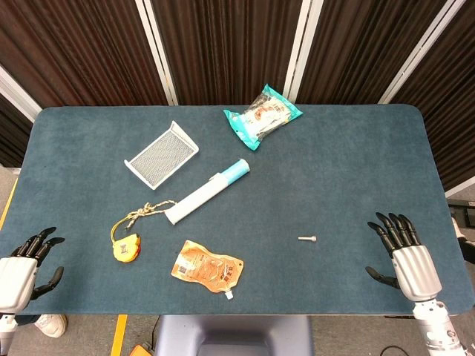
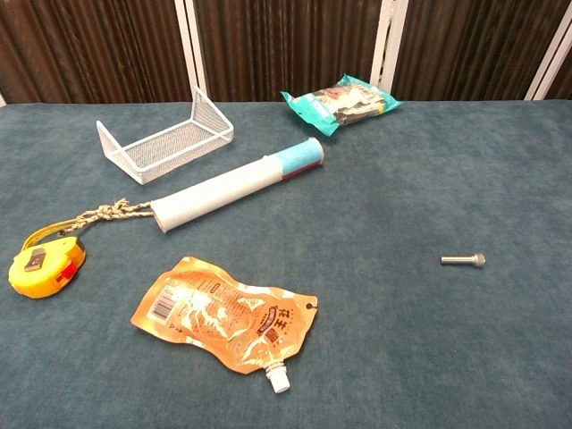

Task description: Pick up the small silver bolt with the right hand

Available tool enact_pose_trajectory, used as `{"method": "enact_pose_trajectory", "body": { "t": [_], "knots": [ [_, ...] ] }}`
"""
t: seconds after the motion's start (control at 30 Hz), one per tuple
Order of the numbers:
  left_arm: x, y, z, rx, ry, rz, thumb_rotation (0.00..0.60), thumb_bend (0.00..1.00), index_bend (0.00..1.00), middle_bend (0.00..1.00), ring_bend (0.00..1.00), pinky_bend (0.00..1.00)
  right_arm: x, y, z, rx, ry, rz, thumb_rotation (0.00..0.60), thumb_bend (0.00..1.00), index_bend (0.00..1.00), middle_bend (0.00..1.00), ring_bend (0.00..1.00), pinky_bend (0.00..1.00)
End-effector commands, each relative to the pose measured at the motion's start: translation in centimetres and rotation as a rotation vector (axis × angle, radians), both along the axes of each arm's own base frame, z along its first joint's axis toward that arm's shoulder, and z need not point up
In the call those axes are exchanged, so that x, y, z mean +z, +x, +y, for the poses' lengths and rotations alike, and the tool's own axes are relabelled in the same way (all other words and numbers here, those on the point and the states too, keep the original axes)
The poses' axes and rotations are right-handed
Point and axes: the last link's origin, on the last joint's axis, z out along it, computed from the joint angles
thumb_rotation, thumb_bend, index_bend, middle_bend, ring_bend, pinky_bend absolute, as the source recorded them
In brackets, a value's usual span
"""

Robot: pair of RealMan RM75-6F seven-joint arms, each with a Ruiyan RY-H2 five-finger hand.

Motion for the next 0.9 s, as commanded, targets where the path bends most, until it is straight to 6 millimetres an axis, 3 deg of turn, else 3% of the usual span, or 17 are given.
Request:
{"method": "enact_pose_trajectory", "body": {
  "t": [0.03,0.23,0.3,0.37,0.43,0.53,0.67,0.77,0.9],
  "knots": [
    [0.0,0.0,0.0,-0.002,0.001,0.001,0.600,0.37,0.27,0.14,0.21,0.42,-0.1,0.1,0.0,0.004,0.001,-0.005,0.600,0.14,0.26,0.16,0.09,0.12],
    [0.0,0.1,-0.2,-0.008,0.000,0.000,0.600,0.37,0.27,0.14,0.21,0.42,-0.4,0.5,-0.2,0.057,-0.007,-0.038,0.600,0.14,0.27,0.16,0.09,0.12],
    [0.1,0.1,-0.1,-0.009,0.003,0.004,0.600,0.37,0.27,0.14,0.21,0.42,-0.4,0.7,-0.7,0.095,-0.037,-0.023,0.600,0.18,0.32,0.24,0.13,0.13],
    [0.1,0.0,-0.1,-0.006,0.004,0.003,0.600,0.37,0.27,0.14,0.21,0.42,-0.7,1.1,-1.3,0.126,-0.056,-0.004,0.600,0.26,0.41,0.40,0.28,0.22],
    [0.1,0.0,-0.1,-0.003,0.003,0.002,0.600,0.37,0.27,0.14,0.21,0.42,-1.2,1.8,-2.1,0.162,-0.051,0.023,0.600,0.29,0.44,0.50,0.40,0.30],
    [0.1,0.1,-0.1,-0.004,0.006,-0.001,0.600,0.37,0.27,0.14,0.21,0.42,-2.1,3.2,-3.5,0.221,-0.011,0.065,0.600,0.34,0.49,0.62,0.57,0.49],
    [-0.2,0.4,-0.3,-0.020,-0.009,0.006,0.600,0.37,0.27,0.15,0.21,0.42,-3.5,4.7,-5.2,0.258,0.056,0.128,0.600,0.51,0.58,0.75,0.75,0.72],
    [-0.2,0.4,-0.4,-0.025,-0.013,0.007,0.600,0.37,0.27,0.15,0.22,0.42,-4.4,5.6,-6.3,0.263,0.100,0.150,0.600,0.63,0.61,0.83,0.83,0.79],
    [-0.2,0.4,-0.4,-0.022,-0.010,0.001,0.600,0.37,0.27,0.15,0.22,0.42,-5.6,6.6,-7.4,0.263,0.134,0.171,0.600,0.72,0.62,0.91,0.91,0.87]
  ]
}}
